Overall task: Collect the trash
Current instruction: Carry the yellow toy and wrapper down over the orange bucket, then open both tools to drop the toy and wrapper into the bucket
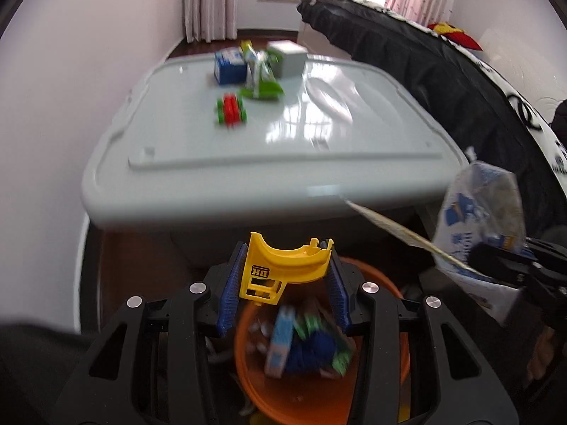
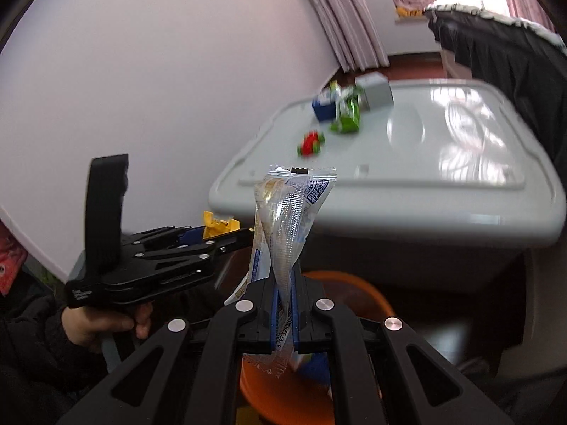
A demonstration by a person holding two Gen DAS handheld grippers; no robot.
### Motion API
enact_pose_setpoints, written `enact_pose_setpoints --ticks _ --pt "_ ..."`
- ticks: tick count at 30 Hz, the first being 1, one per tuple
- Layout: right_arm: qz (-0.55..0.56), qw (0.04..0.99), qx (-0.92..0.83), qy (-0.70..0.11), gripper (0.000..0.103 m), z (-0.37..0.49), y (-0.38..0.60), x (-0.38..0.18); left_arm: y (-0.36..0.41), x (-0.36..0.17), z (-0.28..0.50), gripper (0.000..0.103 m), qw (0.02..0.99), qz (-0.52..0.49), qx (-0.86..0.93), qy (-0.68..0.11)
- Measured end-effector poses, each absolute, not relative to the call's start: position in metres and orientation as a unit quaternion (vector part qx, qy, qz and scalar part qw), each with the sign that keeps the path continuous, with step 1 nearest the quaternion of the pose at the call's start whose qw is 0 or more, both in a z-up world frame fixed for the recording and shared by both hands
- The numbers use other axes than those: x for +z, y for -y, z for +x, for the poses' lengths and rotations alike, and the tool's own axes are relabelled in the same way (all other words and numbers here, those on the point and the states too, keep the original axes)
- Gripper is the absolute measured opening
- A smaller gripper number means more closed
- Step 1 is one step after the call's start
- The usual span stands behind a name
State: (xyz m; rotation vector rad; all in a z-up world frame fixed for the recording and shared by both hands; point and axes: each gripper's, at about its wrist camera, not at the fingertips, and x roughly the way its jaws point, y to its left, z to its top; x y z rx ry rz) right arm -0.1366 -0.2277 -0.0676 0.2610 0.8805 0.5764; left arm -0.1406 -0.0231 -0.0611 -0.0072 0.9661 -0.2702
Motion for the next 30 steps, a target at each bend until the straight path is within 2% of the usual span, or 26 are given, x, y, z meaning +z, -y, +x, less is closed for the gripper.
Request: enact_pose_setpoints --ticks 11,30 --pt "0.146 0.825 0.261 -0.480 0.005 -0.142 0.231 -0.115 0.038 -0.101 -0.177 0.041 0.863 0.021 -0.127 -0.488" --pt "0.123 0.825 0.265 -0.484 0.005 -0.143 0.222 -0.118 0.040 -0.100 -0.182 0.041 0.865 0.030 -0.124 -0.485"
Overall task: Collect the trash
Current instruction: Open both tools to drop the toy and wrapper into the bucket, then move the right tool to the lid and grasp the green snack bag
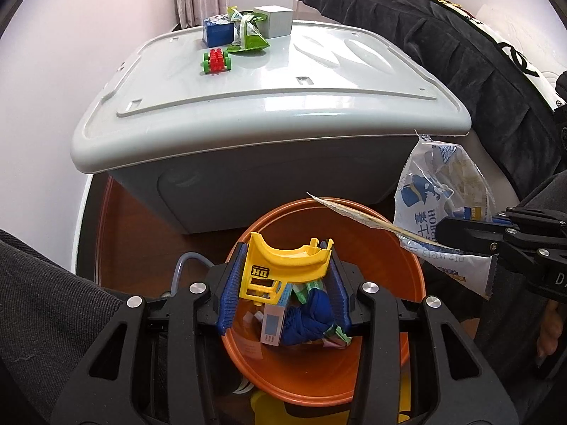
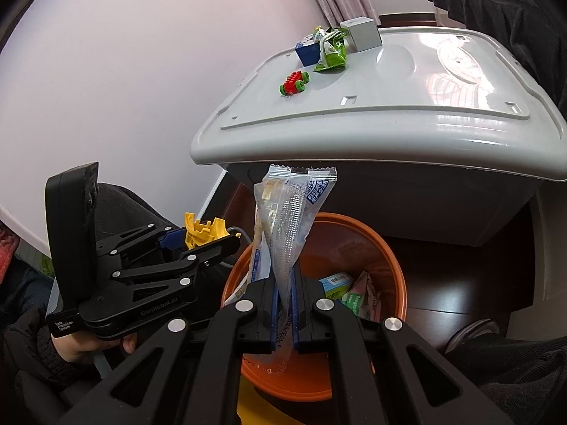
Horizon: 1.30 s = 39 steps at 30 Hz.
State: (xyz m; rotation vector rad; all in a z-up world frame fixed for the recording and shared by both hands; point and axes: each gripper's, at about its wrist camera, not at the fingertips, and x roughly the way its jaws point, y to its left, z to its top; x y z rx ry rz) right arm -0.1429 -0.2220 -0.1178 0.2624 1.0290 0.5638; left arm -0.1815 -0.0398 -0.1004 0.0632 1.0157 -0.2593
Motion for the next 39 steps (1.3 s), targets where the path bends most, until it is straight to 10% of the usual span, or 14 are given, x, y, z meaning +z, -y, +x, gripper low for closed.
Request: enact_pose_setpoints --ticks 18,26,39 --pt "0.124 0.825 0.264 -0.484 0.007 -0.143 0.222 -0.118 0.041 -0.101 -0.182 0.042 0.864 0.028 -0.124 -0.487" --pt "0.130 0.827 0.258 -0.483 0.031 -0.141 0.225 -0.116 0.041 -0.100 -0.185 0.082 0.865 0.026 -0.113 -0.489" --pt "0.129 0.839 0.247 -0.468 0.056 -0.126 0.228 -0.106 0.040 -0.089 -0.173 0.086 0.862 0.003 -0.133 -0.489"
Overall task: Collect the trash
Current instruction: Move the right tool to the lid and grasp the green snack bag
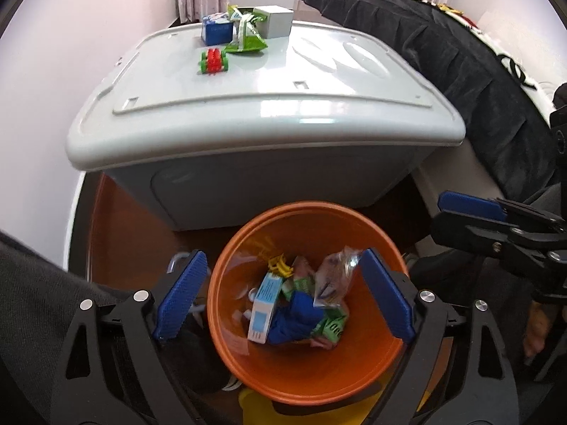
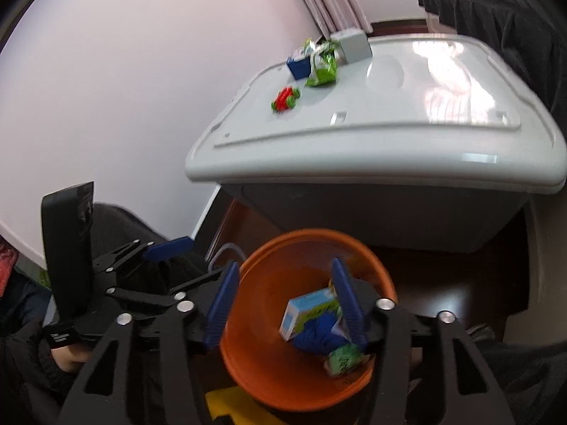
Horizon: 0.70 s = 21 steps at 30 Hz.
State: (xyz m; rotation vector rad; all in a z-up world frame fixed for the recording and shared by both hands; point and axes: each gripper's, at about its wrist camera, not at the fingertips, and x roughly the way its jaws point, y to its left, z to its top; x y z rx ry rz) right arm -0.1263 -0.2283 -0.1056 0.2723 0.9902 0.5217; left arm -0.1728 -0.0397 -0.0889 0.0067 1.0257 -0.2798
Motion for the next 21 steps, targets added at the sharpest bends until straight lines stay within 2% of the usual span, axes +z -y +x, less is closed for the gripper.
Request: enact_pose_setpoints --ticks 2,8,9,11,16,21 --pt "0.124 0.845 0.243 -0.460 0.056 -0.109 0.228 -0.098 0.037 -0.082 -0.160 0.091 0.864 -0.005 -0.133 -0.485" --pt "0.089 0.870 0.222 -0.432 0.057 -0.029 0.213 -0.076 0.021 -0.059 -0.092 0.091 0.878 -0.016 -0.101 -0.467" --pt "0.086 0.872 0.218 -0.430 0.060 -0.013 0.210 -0.075 0.019 -0.057 -0.082 0.091 0.880 -0.014 -0.093 -0.466" --pt "0.076 0.878 0.201 -0.428 0.063 0.023 0.200 -0.076 0.013 -0.052 -0.057 0.092 0.882 -0.010 -0.079 -0.464" --pt "0.045 0.884 0.172 -0.433 0.063 0.118 0.160 -0.089 -0.008 -0.052 -0.003 0.092 0.887 -0.023 -0.035 -0.459" --pt "0.034 0.879 0.142 -0.454 0.063 0.194 0.130 -0.107 -0.032 -0.056 0.013 0.092 0.886 -0.077 -0.013 -0.456"
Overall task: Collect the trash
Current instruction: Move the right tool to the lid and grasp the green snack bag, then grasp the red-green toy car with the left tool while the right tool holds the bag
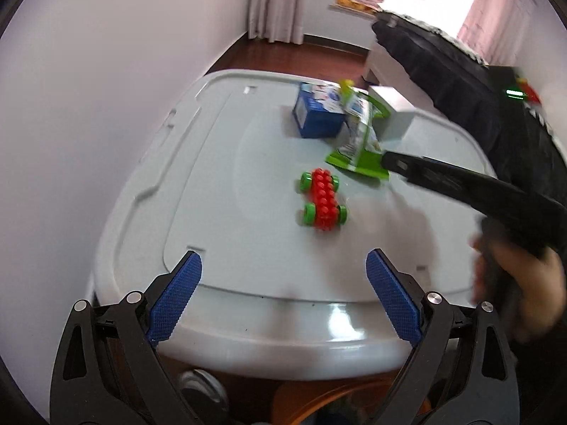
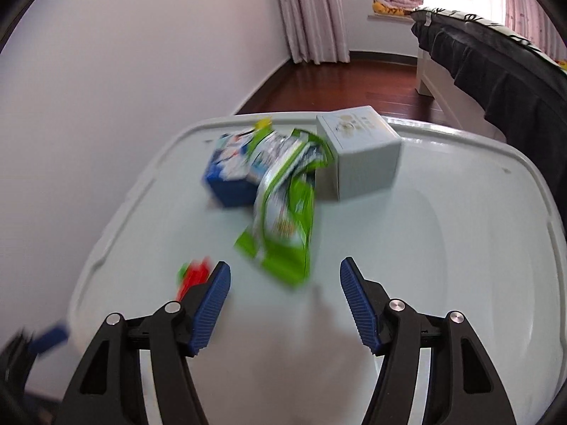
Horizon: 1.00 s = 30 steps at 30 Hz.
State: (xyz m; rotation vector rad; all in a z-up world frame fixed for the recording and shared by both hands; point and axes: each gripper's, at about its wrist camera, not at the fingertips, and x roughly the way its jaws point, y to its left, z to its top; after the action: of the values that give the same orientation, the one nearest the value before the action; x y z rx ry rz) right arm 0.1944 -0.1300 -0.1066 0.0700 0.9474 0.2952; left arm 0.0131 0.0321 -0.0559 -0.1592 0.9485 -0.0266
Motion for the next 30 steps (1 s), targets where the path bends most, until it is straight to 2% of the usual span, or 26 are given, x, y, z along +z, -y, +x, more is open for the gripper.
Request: enact_pose_setpoints --ticks 9,11,12,14,18,30 --pt "0.073 0.862 0.110 -0.490 0.064 0.267 0.120 -0.142 -0.047 -0.056 0.016 0.092 0.890 -0.075 -0.005 -0.450" --pt "0.066 0.865 0.116 -0.483 0.055 0.270 0.119 -0.142 -0.051 -0.057 0.017 0.092 0.888 -0.083 -0.001 -0.452" --pt "0.064 0.865 0.120 -0.482 0.042 0.270 0.119 -0.142 -0.052 -0.057 0.018 0.092 0.888 -0.086 0.001 -0.452" --pt "0.072 0.862 0.127 -0.485 0.040 0.270 0.121 -0.142 -0.055 -0.057 0.020 0.092 0.886 -0.098 0.002 -0.453" --pt "0.068 0.867 0.147 -0.472 0.026 0.256 0.123 -0.135 -0.052 -0.057 0.024 0.092 0.885 -0.105 -0.011 -0.454" --pt "0.104 0.896 0.180 -0.391 0.025 0.148 0.210 -0.063 0.002 -0.078 0.088 0.091 0.885 -0.079 -0.027 -0.458"
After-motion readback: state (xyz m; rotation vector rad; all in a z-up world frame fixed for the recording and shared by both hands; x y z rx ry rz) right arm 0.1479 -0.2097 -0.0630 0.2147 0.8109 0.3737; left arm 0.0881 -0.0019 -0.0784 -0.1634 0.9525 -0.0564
